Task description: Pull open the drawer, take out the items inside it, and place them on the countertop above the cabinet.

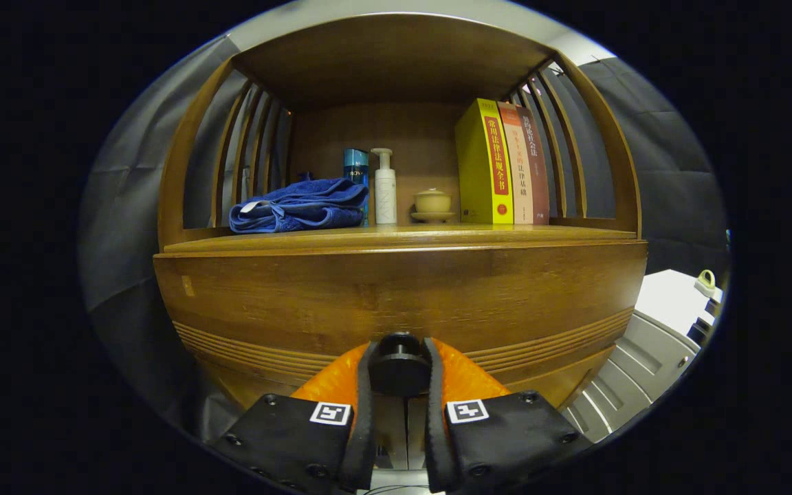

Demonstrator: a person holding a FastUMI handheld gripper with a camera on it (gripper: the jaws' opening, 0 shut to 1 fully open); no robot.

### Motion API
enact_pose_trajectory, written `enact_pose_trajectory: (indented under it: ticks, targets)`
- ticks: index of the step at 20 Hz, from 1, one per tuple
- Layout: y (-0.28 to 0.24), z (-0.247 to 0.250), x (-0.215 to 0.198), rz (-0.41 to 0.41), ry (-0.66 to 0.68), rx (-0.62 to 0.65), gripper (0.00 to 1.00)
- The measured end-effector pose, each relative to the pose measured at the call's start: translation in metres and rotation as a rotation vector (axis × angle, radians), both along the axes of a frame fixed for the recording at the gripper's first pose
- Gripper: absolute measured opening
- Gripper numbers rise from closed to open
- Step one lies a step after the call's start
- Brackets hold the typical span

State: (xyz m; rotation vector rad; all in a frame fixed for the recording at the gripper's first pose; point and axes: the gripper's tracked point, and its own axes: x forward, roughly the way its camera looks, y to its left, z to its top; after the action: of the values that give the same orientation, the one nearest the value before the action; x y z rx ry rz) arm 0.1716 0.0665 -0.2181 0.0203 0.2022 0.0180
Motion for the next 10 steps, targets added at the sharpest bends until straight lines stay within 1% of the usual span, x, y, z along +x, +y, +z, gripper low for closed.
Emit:
enact_pose_trajectory:
  ticks: [8,10]
  targets:
    - [-0.003,0.001,-0.045,-0.013,0.04,0.014,0.37]
    - [-0.002,0.001,-0.058,-0.004,0.041,0.006,0.37]
